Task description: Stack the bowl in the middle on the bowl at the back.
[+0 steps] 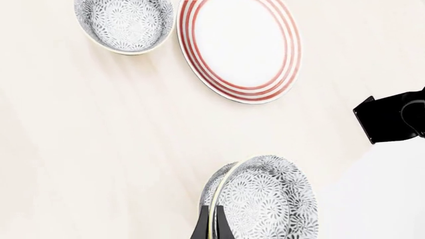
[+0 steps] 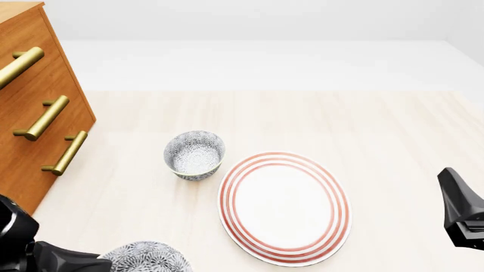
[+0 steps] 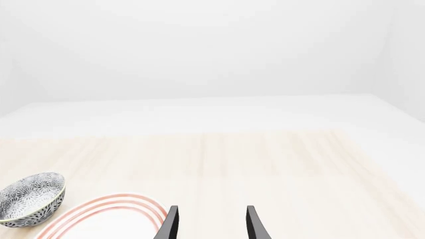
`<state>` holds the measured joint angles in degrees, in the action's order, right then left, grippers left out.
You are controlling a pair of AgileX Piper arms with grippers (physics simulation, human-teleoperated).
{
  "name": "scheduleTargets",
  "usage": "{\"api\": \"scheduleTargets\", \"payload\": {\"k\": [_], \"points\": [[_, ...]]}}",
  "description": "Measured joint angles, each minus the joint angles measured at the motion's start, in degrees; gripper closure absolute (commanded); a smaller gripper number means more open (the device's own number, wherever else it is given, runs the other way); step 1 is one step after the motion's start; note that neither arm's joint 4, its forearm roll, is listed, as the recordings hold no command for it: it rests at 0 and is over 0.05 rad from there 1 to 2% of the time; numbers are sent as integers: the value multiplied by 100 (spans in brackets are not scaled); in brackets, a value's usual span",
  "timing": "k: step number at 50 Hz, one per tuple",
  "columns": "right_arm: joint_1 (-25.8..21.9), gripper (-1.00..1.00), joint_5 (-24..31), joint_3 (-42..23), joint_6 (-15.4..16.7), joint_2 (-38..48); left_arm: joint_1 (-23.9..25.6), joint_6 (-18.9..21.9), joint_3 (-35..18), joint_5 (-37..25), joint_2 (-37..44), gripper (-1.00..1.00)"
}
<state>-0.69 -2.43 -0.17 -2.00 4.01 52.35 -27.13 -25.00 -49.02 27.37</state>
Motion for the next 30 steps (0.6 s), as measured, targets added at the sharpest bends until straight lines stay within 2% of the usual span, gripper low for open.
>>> {"api": "scheduleTargets", "payload": {"k": [16,17,30], "points": [[-1,-100,18,0,-9,-16,167,-101,423,429,163,100],[-1,-100,18,0,-9,-16,182,-111,438,452,177,-100],[-5,-100,27,0,-16,-22,306,-175,508,607,280,-100]]}}
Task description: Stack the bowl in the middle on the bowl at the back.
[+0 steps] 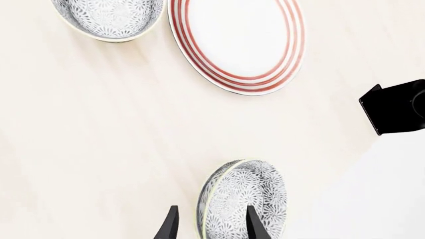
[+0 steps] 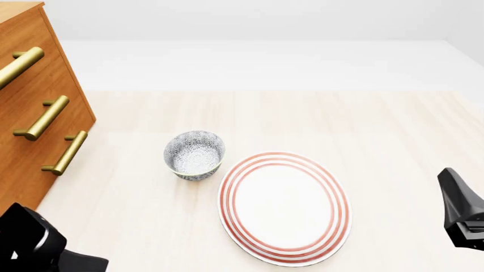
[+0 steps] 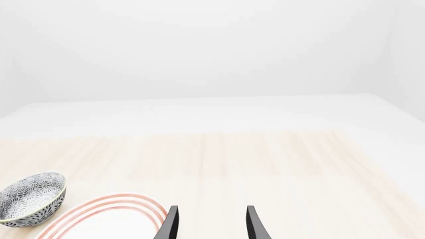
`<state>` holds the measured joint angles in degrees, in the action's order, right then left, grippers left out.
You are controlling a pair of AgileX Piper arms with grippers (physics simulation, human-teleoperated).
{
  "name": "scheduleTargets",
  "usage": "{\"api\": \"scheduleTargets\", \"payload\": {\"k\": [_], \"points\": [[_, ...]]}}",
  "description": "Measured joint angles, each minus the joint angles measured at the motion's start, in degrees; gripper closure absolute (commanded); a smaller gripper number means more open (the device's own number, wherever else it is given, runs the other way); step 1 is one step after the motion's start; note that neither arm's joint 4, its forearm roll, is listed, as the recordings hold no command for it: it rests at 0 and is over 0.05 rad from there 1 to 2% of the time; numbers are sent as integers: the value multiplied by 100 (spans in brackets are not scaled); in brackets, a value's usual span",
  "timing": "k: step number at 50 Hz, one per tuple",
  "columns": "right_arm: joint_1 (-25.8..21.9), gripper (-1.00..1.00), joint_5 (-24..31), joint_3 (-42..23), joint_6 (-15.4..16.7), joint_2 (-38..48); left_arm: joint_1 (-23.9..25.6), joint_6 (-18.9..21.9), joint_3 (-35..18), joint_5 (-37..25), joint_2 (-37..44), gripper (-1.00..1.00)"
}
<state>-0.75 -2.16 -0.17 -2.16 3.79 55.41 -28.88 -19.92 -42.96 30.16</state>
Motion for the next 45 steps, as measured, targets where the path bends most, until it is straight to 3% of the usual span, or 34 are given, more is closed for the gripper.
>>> {"api": "scheduleTargets", "payload": {"k": [19,45], "points": [[-8,-100,27,-2,4,-26,-5,34,-172,-149,-43,-100],[-10,-100,59,-6,18,-65,-811,859,-1582,-1497,-607,-100]]}}
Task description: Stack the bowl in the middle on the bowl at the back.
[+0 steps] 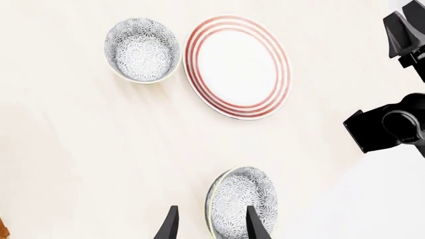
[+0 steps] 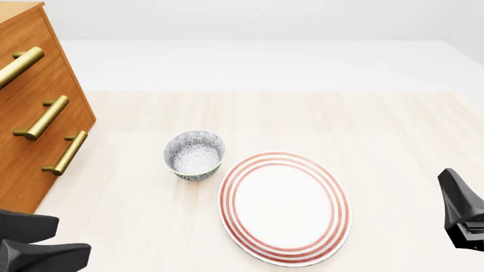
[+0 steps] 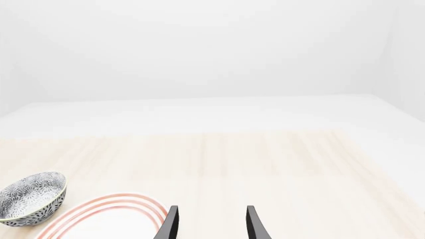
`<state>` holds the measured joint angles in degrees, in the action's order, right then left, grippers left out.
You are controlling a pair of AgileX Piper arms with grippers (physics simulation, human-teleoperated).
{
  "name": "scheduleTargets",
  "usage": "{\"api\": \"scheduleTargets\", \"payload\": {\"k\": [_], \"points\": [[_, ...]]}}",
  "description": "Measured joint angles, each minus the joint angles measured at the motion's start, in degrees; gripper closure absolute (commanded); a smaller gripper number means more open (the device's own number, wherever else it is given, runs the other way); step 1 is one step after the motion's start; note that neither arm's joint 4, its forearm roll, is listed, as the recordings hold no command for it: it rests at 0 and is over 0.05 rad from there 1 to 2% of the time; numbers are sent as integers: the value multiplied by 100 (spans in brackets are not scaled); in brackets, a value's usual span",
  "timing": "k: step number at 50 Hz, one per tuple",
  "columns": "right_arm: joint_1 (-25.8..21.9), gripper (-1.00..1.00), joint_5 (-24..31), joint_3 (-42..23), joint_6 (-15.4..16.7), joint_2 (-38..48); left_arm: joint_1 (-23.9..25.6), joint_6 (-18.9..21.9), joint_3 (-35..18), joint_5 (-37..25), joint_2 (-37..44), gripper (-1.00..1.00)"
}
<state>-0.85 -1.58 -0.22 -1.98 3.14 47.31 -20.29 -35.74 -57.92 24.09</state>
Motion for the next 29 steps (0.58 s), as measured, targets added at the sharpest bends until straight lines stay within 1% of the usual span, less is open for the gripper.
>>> {"api": "scheduleTargets", "payload": {"k": [7,14,20,29], "points": [[-2,-100,2,-2,-8,-1,-608,555,-574,-312,-337,-100],[-6,-100,1,-3,-19,2,-1172,1062,-974,-470,-669,-100],[-2,-100,0,-3,-22,1,-1471,1359,-1236,-454,-914,-100],[7,-100,18,-6,-24,-20,-1831,1853,-1387,-300,-1369,-100]]}}
